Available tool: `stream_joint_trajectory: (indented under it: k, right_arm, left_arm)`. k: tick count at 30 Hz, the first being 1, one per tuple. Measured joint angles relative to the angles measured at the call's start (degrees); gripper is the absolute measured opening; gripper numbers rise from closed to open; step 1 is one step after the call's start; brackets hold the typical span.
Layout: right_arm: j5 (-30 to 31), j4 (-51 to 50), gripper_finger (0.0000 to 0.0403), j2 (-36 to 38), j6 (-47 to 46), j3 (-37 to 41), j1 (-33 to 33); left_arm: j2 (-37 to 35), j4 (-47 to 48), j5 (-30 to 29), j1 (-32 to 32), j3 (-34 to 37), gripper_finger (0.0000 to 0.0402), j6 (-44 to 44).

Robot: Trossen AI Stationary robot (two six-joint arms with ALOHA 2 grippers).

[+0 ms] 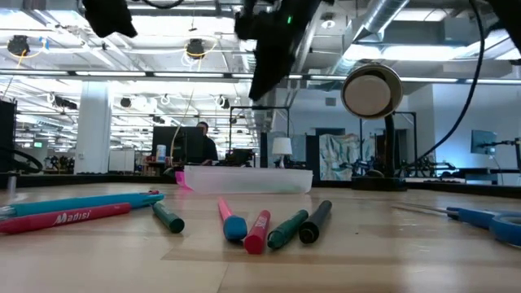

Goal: Pick & place school supplies into a supply box
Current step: Put the yellow pen into the pink supply box

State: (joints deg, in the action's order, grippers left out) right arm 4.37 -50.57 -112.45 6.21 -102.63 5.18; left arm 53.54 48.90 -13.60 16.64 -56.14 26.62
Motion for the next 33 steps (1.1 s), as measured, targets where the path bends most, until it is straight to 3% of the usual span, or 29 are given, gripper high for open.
stream_joint_trajectory:
  k: [5, 15, 21, 26, 33]
  right_arm:
    - [0.08, -0.15, 0.0081, 4.01, -1.72, 0.00, -2.58]
    - [0.26, -0.48, 0.0082, 11.82, -4.76, -0.02, -7.21]
    - [0.26, -0.68, 0.0082, 16.44, -4.78, -0.02, -10.92]
    - [1.98, -1.79, 0.0082, 19.48, -5.10, -0.02, -13.79]
    - [6.48, -5.81, 0.0082, 23.34, -9.66, -0.02, -16.56]
  left_arm:
    - [0.00, -0.55, 7.11, 3.90, 1.25, 0.0138, -2.93]
    - [0.00, -3.35, 9.69, 12.03, 6.68, 0.0138, 1.79]
    - [0.11, -12.33, 10.82, 15.48, 12.55, 0.0138, 5.99]
    - [1.25, -21.44, 11.47, 17.63, 17.23, 0.0138, 4.78]
    - [8.42, -25.06, 11.97, 20.63, 18.93, 0.0138, 0.23]
